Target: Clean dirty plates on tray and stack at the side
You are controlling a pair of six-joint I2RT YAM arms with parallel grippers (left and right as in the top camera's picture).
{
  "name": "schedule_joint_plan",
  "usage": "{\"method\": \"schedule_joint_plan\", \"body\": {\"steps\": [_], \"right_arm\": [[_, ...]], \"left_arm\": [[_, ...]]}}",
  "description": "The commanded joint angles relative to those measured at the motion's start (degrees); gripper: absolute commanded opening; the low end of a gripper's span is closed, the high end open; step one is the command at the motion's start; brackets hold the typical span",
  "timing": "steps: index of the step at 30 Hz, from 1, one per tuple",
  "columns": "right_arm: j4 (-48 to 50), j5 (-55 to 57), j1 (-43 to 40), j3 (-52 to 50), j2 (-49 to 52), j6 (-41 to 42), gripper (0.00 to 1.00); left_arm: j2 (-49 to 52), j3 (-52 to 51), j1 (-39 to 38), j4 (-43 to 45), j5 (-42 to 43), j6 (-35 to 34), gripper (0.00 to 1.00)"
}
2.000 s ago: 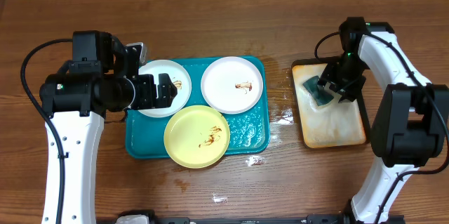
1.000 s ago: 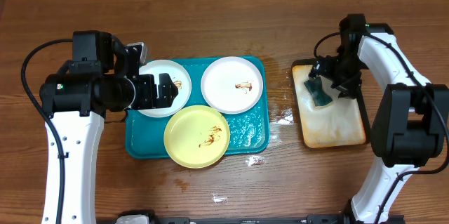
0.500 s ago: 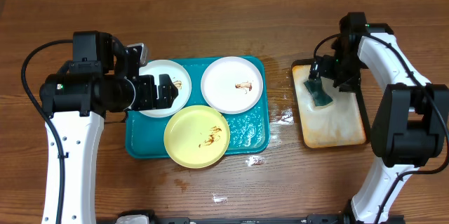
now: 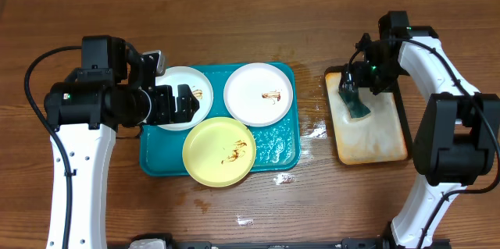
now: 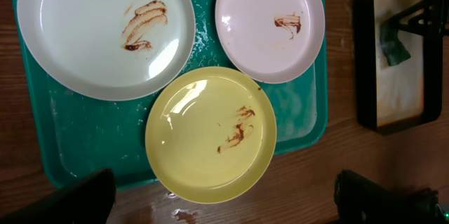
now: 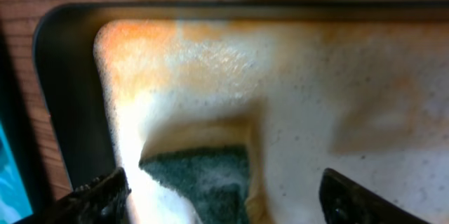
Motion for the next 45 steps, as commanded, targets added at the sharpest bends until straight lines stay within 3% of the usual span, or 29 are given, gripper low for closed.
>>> {"method": "schedule_joint_plan", "body": {"steps": [1,3,7,18,24,30,45], "right_arm": [[-0.8,-2.2,-0.3,-0.1,0.1,-4.0,0.82],[-1.5,-3.4,-0.3,-0.1,0.1,-5.3,0.90],[-2.9,-4.1,-0.3,-0.1,0.1,-5.4,0.95],[-6.5,-5.1,-0.2,-0.1,-3.0,-5.4,0.87],[-8.1,-6.6,-0.1,-0.2,-3.1,-5.8,0.76],[-7.7,-6.8,-0.1,-0.3,-3.1,-6.4,0.84],[-1.1,-6.5,-0.2,-6.9,-3.1,-6.4,0.77]], "left_arm": [[0.3,0.4,-0.4,0.0,1.1,-0.5,1.00],[0.3,0.4,-0.4,-0.1,1.1,-0.5,1.00],[0.3,0.4,-0.4,-0.1,1.1,-0.5,1.00],[0.3,0.4,-0.4,-0.1,1.0,1.2,1.00],[0.3,0.4,-0.4,0.0,1.0,1.2,1.00],[0.3,0.4,-0.4,0.4,1.1,1.2,1.00],[0.3,0.4,-0.4,1.4,1.1,1.2,1.00]]}}
